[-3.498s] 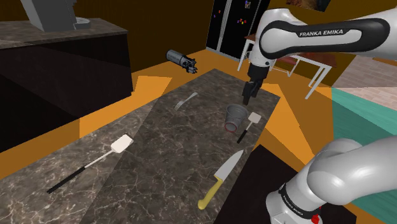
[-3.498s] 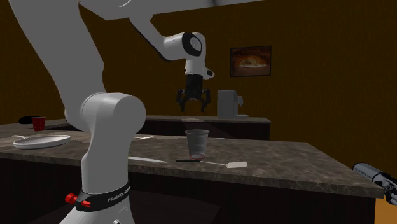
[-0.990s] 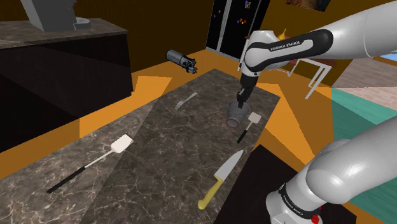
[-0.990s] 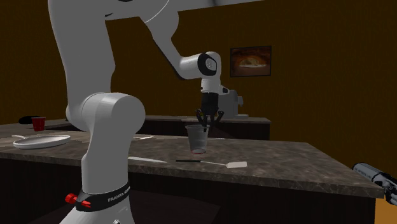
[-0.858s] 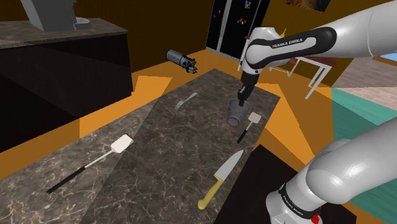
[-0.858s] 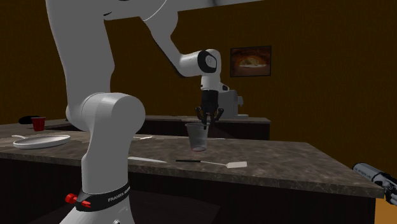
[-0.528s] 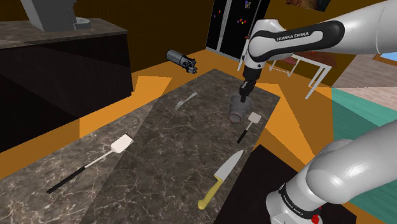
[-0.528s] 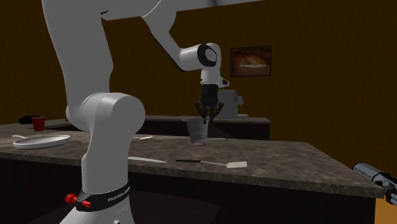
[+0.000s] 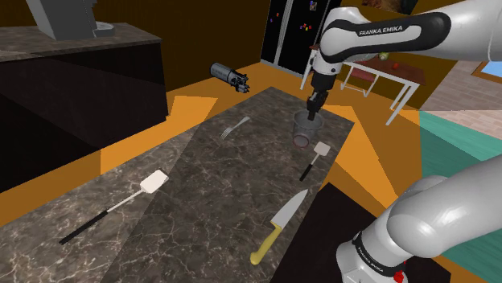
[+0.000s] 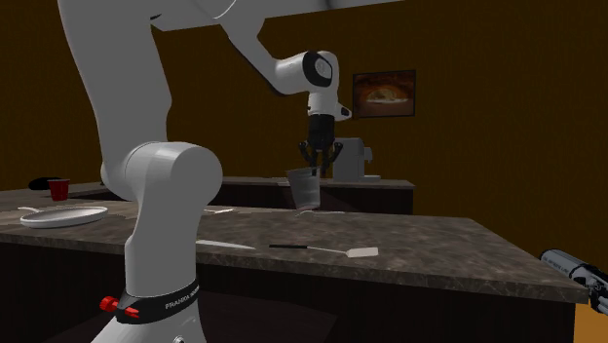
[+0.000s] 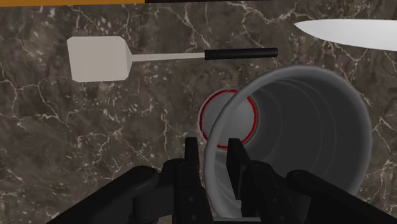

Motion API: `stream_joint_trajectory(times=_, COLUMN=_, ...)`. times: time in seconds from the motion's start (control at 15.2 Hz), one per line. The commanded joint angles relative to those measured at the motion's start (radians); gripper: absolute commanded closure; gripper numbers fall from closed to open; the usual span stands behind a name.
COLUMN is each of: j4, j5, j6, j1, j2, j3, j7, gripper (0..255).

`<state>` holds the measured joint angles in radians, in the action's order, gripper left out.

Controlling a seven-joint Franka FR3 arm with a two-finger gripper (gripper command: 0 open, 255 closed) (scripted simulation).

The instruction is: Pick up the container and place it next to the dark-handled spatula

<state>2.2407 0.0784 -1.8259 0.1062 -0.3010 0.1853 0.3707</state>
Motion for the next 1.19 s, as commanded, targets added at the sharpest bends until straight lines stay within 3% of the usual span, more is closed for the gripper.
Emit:
stream_joint_trajectory(times=0.0, j4=-0.021, j5=-0.001, j6=0.028, j1=-0.001, j2=-0.007, j3=-0.003, j7=-0.002, gripper=255)
stream_joint_trajectory(times=0.92, j4=-0.2, j5=-0.005, j6=0.217, j1=-0.004, j2=-0.016, j3=-0.01, j7=0.002, gripper=255)
stream_joint_trajectory(times=1.12, j4=-0.173, j5=-0.026, j6=0.219, j1=-0.032, j2=-0.043, j3=-0.06, j7=-0.071, gripper=255)
